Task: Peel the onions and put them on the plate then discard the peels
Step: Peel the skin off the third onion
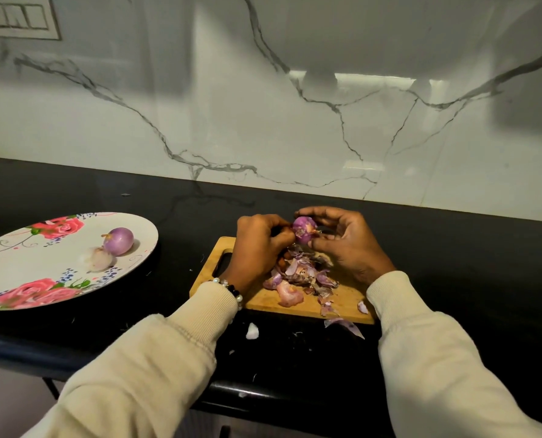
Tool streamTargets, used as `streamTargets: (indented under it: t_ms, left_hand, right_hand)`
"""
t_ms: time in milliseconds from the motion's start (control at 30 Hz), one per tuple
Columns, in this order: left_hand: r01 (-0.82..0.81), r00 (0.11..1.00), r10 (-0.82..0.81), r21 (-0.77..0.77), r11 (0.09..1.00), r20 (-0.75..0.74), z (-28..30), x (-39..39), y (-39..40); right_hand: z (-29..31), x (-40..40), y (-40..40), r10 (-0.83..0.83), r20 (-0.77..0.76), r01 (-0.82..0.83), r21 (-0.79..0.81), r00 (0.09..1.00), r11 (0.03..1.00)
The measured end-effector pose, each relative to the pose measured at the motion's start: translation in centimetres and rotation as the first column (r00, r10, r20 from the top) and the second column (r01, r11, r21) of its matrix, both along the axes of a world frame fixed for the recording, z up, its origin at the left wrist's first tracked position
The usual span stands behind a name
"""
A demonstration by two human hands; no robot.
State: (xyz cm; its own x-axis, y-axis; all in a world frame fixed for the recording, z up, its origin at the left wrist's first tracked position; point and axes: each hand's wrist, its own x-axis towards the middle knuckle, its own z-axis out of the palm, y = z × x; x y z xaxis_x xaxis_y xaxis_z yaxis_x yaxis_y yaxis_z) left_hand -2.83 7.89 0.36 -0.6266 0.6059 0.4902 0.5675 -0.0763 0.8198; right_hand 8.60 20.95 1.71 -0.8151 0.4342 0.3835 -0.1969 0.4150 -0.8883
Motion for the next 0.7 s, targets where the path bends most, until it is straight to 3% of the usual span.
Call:
streamTargets:
  t_ms: [200, 333, 400, 500, 700]
  left_hand:
    - [-0.109, 0.983, 0.095, 0.084, 0.991, 0.156, 0.0, 0.2, 0.2]
    - [-0.048, 0.906, -0.030, 0.173, 0.984, 0.423, 0.5, 0.3, 0.4]
    - [0.022, 0.871, -0.120, 0.207, 0.978, 0.477, 0.8, 0.4, 0.3]
    - [0.094, 0.895, -0.172, 0.203, 0.975, 0.413, 1.0, 0.5, 0.1]
    - [0.062, 0.967, -0.082, 0.090, 0.994, 0.243, 0.5, 0.2, -0.2]
  right_hand:
    - [-0.2, -0.5, -0.8, -0.009, -0.046, 0.009, 0.020, 0.999, 1.000]
    - [0.2, -0.4, -0.8, -0.025, -0.075, 0.023, -0.024, 0.997, 0.999]
    - [0.4, -0.2, -0.4, -0.046, -0.093, 0.043, -0.031, 0.995, 0.999]
    - [0.4, -0.1, 0.0, -0.067, -0.092, 0.065, -0.031, 0.993, 0.997]
    - [0.2, 0.0, 0.0, -0.047, 0.027, 0.046, 0.037, 0.999, 0.998]
